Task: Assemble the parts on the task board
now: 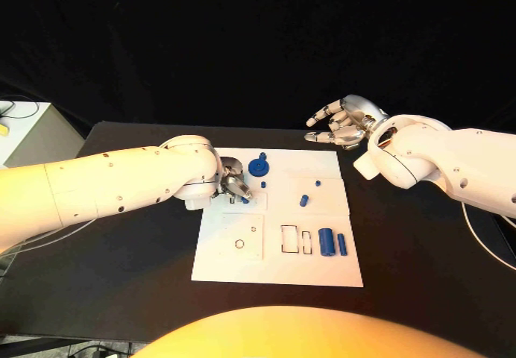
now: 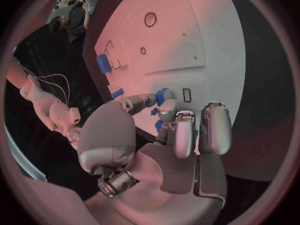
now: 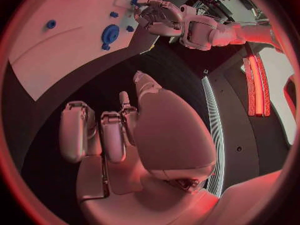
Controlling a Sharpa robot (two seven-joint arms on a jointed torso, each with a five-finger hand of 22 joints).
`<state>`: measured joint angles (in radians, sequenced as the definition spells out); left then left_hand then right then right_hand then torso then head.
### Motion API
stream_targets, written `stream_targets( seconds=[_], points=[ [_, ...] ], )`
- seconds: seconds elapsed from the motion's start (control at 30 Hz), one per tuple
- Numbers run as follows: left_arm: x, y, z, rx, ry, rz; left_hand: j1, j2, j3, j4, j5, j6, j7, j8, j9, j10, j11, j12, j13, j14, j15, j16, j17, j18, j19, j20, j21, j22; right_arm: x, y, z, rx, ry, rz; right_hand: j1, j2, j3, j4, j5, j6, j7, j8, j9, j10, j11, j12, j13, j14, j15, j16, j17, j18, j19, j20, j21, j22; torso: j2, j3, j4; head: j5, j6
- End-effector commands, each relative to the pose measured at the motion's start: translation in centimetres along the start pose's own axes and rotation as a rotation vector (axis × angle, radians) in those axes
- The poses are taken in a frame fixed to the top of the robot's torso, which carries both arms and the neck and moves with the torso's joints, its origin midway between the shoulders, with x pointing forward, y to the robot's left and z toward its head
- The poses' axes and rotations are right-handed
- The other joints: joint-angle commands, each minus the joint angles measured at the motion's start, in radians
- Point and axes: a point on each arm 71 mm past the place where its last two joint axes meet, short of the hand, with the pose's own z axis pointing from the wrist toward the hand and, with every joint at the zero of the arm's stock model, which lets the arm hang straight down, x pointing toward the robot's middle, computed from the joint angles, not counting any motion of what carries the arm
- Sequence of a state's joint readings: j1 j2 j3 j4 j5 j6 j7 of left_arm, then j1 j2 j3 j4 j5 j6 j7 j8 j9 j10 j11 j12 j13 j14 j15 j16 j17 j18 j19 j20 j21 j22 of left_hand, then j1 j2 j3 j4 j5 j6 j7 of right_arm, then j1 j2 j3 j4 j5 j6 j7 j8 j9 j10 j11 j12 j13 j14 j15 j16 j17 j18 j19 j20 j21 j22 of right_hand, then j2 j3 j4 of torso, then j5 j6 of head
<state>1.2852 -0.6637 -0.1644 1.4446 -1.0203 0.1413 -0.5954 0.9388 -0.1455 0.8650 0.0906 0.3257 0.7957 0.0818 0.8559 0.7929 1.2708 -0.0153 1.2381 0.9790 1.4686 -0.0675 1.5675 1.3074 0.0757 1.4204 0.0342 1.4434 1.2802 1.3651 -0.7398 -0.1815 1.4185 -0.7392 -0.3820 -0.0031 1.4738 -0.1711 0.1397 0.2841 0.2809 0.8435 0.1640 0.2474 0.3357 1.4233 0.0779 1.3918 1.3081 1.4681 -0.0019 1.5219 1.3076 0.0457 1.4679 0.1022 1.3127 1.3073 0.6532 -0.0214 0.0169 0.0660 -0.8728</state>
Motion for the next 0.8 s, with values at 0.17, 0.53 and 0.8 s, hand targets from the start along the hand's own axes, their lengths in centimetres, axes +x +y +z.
stream_targets(
  seconds=[0.17,0.53,0.8],
  points=[
    [0.29,0.05,0.17,-0.008,0.015,0.02,0.005,0.004,0.231,-0.223,0.003,0.026,-0.022,0.002,-0.001,0.005,-0.002,0.001,-0.002,0.102,-0.007,0.003,0.263,-0.015,0.005,0.0,0.006,0.001,0.16,0.08,-0.03,-0.008,0.017,-0.007,-0.011,0.003,0.004,0.0,-0.001,-0.008,0.002,0.004,0.001,-0.008,0.001,-0.004,0.087,0.077,0.005,-0.003,0.166,0.011,-0.002,0.003,-0.007,0.127,-0.001,-0.0006,0.0007,0.0,0.0],
    [0.48,-0.1,0.05,-0.003,0.022,0.027,0.005,0.004,0.231,-0.224,0.004,0.027,-0.022,0.001,-0.002,0.006,-0.002,0.002,0.0,0.102,-0.008,0.003,0.263,-0.015,0.005,0.0,0.007,0.002,0.21,0.11,-0.03,-0.009,0.019,-0.007,-0.011,0.003,0.004,0.0,-0.001,-0.008,0.002,0.004,0.001,-0.008,0.001,-0.004,0.087,0.077,0.005,-0.003,0.166,0.011,-0.002,0.003,-0.007,0.127,-0.001,-0.001,0.0003,0.0,0.0],
    [0.44,0.02,-0.3,0.011,-0.01,0.002,0.005,0.003,0.232,-0.226,0.01,0.03,-0.023,0.001,-0.003,0.011,-0.002,0.006,0.007,0.102,-0.008,0.003,0.263,-0.016,0.006,0.0,0.008,0.004,0.2,0.08,-0.06,-0.008,0.02,-0.007,-0.011,0.003,0.004,0.0,-0.001,-0.008,0.002,0.004,0.001,-0.008,0.001,-0.004,0.087,0.077,0.005,-0.003,0.166,0.011,-0.002,0.003,-0.007,0.127,-0.002,-0.0013,0.001,0.0,0.0]
  ],
)
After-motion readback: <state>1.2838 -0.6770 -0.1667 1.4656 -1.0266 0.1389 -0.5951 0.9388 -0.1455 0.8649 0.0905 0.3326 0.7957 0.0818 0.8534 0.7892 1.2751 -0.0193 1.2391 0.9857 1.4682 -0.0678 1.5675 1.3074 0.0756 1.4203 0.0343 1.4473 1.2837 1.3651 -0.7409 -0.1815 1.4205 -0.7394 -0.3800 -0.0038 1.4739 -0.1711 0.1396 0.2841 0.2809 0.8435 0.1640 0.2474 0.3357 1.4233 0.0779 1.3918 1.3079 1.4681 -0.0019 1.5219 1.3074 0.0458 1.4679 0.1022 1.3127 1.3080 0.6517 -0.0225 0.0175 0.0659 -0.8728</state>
